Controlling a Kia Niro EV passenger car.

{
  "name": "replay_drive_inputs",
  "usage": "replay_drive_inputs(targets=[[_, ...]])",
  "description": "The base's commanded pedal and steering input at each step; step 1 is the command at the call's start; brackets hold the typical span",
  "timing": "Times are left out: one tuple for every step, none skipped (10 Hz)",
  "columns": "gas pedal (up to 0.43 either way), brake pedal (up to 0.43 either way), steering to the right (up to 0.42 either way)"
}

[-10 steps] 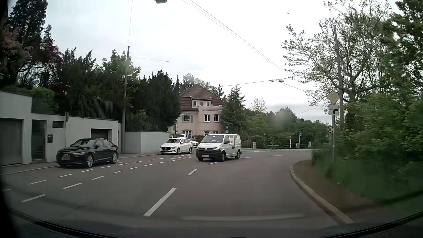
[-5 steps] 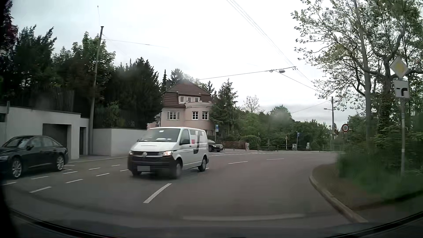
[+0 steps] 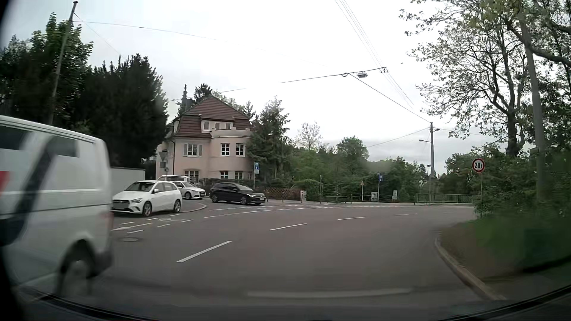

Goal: Follow the waypoints while adhering to traffic rules and regulations

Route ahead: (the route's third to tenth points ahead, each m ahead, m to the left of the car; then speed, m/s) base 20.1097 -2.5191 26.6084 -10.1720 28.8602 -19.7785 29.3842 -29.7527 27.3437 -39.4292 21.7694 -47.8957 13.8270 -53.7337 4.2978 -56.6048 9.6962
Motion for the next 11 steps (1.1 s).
replay_drive_inputs(targets=[[0.000, 0.000, 0.108], [0.000, 0.000, 0.113], [0.000, 0.000, 0.121], [0.000, 0.000, 0.128], [0.000, 0.000, 0.135], [0.000, 0.000, 0.141], [0.000, 0.000, 0.151], [0.008, 0.000, 0.159], [0.008, 0.000, 0.165], [0.008, 0.000, 0.170], [0.008, 0.000, 0.172]])
